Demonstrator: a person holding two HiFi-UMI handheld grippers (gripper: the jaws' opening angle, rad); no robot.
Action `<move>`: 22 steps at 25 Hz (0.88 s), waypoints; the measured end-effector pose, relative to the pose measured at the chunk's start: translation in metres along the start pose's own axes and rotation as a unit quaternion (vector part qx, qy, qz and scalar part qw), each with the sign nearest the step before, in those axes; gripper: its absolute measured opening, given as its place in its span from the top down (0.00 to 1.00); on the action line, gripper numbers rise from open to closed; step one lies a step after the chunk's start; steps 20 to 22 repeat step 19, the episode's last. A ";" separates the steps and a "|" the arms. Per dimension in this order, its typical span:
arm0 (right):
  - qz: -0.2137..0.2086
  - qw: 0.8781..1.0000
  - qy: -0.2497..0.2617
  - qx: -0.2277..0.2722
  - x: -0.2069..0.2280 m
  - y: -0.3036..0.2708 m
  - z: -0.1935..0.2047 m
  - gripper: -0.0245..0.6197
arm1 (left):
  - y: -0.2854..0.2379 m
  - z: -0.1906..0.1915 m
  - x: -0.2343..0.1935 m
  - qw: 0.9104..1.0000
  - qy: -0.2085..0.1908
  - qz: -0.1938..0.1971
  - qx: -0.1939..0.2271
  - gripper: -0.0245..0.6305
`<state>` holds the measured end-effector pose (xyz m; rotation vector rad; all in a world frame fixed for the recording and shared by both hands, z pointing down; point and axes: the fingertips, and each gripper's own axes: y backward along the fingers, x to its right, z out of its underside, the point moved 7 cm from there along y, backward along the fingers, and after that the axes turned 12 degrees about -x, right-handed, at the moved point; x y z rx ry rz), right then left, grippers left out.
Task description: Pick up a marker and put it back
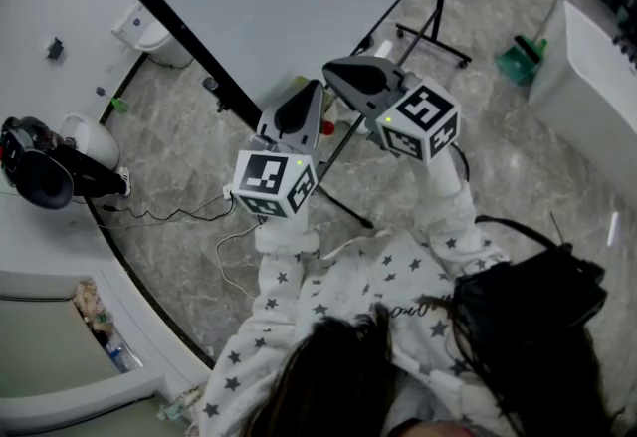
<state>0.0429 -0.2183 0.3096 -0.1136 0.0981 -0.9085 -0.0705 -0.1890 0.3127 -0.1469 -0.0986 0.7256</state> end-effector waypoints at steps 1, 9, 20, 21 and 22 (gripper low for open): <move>0.000 1.000 -0.001 -0.001 0.000 0.000 0.001 0.95 | 0.000 0.000 0.000 1.000 0.000 0.000 0.000 0.96; 0.000 1.000 -0.005 -0.003 0.002 0.000 0.004 0.95 | -0.001 0.000 0.001 1.000 -0.002 0.001 -0.002 0.96; 0.000 1.000 -0.008 -0.005 0.004 0.000 0.005 0.95 | -0.003 0.001 0.000 1.000 0.001 0.002 -0.005 0.96; 0.000 1.000 -0.008 -0.005 0.004 0.000 0.005 0.95 | -0.003 0.001 0.000 1.000 0.001 0.002 -0.005 0.96; 0.000 1.000 -0.008 -0.005 0.004 0.000 0.005 0.95 | -0.003 0.001 0.000 1.000 0.001 0.002 -0.005 0.96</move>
